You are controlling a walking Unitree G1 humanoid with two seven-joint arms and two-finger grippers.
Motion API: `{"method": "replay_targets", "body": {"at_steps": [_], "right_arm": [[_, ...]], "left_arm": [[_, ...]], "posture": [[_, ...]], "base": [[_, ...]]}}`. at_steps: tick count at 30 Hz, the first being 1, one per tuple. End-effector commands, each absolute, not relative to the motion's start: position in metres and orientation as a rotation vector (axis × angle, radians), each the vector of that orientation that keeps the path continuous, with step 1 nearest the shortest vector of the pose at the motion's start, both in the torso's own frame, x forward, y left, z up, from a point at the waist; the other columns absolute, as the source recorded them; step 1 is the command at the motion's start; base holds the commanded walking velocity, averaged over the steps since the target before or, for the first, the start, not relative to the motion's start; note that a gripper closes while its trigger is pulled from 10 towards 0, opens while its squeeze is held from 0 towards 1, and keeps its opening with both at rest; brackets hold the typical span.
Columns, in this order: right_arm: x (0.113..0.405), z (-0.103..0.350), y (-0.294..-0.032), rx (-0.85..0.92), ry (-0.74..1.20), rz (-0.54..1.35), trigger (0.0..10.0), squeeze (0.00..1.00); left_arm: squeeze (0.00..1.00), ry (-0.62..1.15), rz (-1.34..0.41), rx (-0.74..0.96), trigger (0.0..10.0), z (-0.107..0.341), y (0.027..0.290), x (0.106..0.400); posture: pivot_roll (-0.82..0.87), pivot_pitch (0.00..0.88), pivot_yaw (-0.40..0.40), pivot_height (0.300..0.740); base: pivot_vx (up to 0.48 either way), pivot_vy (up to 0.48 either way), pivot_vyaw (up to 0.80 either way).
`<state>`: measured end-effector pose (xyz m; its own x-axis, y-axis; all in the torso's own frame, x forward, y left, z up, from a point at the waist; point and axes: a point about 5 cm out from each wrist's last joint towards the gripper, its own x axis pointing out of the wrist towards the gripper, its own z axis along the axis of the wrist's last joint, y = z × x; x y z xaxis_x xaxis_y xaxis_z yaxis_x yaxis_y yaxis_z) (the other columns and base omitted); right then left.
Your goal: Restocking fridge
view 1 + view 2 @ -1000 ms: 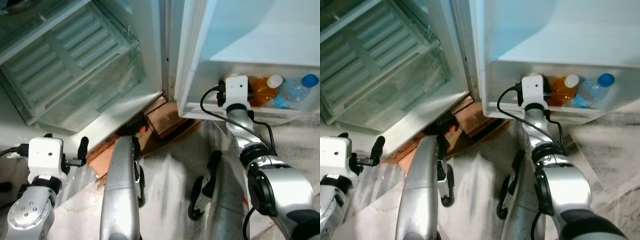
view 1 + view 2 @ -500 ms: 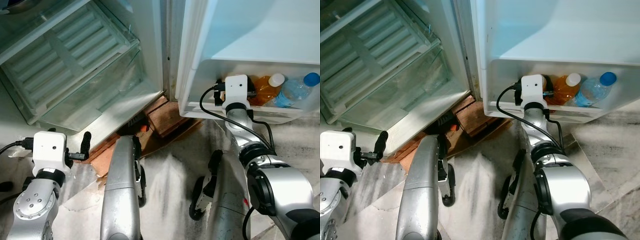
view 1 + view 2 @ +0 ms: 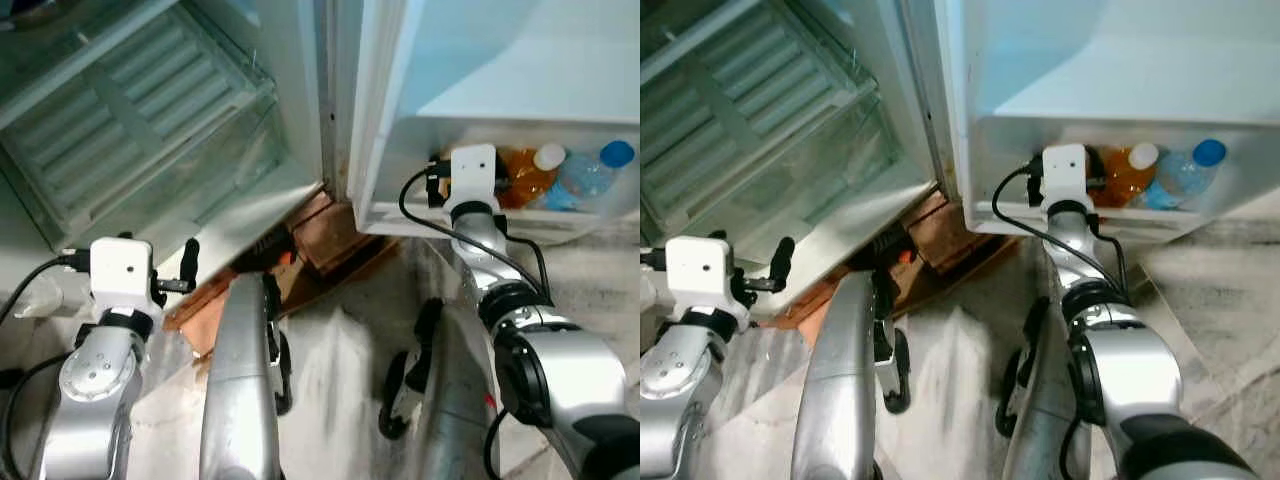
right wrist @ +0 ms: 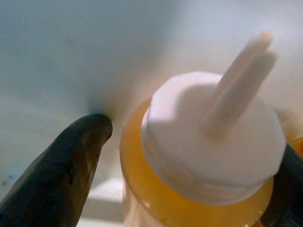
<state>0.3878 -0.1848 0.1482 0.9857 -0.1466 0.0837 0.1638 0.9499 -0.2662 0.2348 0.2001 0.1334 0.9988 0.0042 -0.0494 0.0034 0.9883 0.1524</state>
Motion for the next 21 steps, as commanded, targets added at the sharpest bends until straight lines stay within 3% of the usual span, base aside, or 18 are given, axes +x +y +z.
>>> {"method": "replay_targets", "body": {"at_steps": [1, 12, 13, 14, 16, 17, 18, 19, 21], "right_arm": [[0.4, 0.217, -0.178, -0.227, -0.332, -0.138, 10.0, 1.0], [0.374, 0.193, -0.17, -0.286, -0.393, 0.005, 10.0, 0.98], [0.364, 0.195, -0.169, -0.304, -0.43, 0.023, 10.0, 0.71], [0.36, 0.195, -0.169, -0.308, -0.442, 0.024, 10.0, 0.71], [0.352, 0.194, -0.17, -0.309, -0.453, 0.021, 10.0, 0.32], [0.346, 0.194, -0.17, -0.31, -0.461, 0.017, 10.0, 0.07], [0.342, 0.193, -0.171, -0.311, -0.466, 0.014, 10.0, 0.07], [0.335, 0.191, -0.171, -0.313, -0.472, 0.009, 10.0, 0.0], [0.328, 0.188, -0.171, -0.314, -0.47, 0.004, 10.0, 0.0]], "left_arm": [[0.0, 0.08, 0.01, 0.152, 10.0, 0.122, 0.201, 0.235], [0.0, 0.047, -0.018, 0.116, 10.0, 0.115, 0.186, 0.252], [0.0, 0.043, -0.016, 0.113, 10.0, 0.113, 0.186, 0.254], [0.0, 0.042, -0.014, 0.111, 10.0, 0.112, 0.186, 0.254], [0.0, 0.041, -0.009, 0.104, 10.0, 0.11, 0.185, 0.255], [0.0, 0.042, -0.006, 0.101, 10.0, 0.108, 0.185, 0.255], [0.0, 0.042, -0.004, 0.098, 10.0, 0.107, 0.184, 0.256], [0.0, 0.042, -0.002, 0.094, 10.0, 0.106, 0.183, 0.257], [0.0, 0.042, -0.002, 0.089, 10.0, 0.105, 0.182, 0.257]], "posture": [[0.18, 0.234, 0.058, 0.547], [0.11, 0.154, 0.049, 0.547], [0.1, 0.135, 0.044, 0.547], [0.1, 0.135, 0.044, 0.547], [0.09, 0.116, 0.038, 0.547], [0.08, 0.105, 0.035, 0.547], [0.08, 0.099, 0.033, 0.547], [0.07, 0.088, 0.03, 0.547], [0.07, 0.078, 0.025, 0.547]], "base": [[0.0, 0.0, 0.0], [0.0, 0.0, 0.0], [0.0, 0.0, 0.0], [0.0, 0.0, 0.0], [0.0, 0.0, 0.0], [0.0, 0.0, 0.0], [0.0, 0.0, 0.0], [0.0, 0.0, 0.0], [0.0, 0.0, 0.0]]}}
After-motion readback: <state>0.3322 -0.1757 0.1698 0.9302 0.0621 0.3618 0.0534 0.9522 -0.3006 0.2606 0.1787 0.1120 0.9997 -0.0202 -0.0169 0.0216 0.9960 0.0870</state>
